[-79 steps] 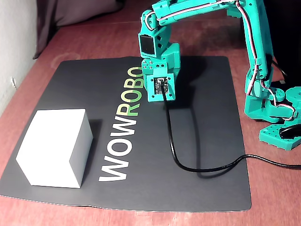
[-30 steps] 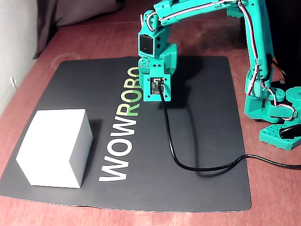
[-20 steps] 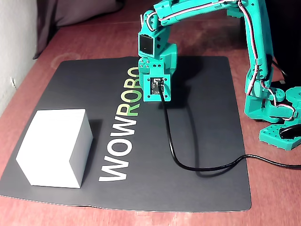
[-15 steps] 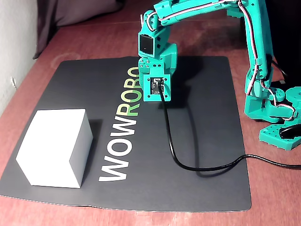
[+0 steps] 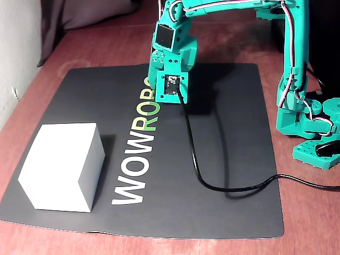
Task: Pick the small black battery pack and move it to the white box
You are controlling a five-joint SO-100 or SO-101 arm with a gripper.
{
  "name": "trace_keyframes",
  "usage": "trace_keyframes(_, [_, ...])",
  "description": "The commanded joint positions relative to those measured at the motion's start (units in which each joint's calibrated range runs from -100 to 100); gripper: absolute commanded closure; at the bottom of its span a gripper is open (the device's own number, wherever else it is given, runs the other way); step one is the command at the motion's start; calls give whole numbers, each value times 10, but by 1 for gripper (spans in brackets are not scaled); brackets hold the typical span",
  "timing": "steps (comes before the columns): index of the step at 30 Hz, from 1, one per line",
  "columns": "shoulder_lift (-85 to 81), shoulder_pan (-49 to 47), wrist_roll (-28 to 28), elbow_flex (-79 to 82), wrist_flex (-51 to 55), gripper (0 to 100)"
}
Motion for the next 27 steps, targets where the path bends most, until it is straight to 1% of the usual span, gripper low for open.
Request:
trace_keyframes(1, [-66,-44,-1,-12,-6,94])
trace_keyframes(8, [-137,-159,-1,-27,-7,94])
trace_keyframes(17, [-139,-316,-5,-160,-7,94])
trace_keyframes(22, [-98,-370,-5,-248,-7,94])
trace_keyframes(27, [-25,-399,-2,-366,-7,94])
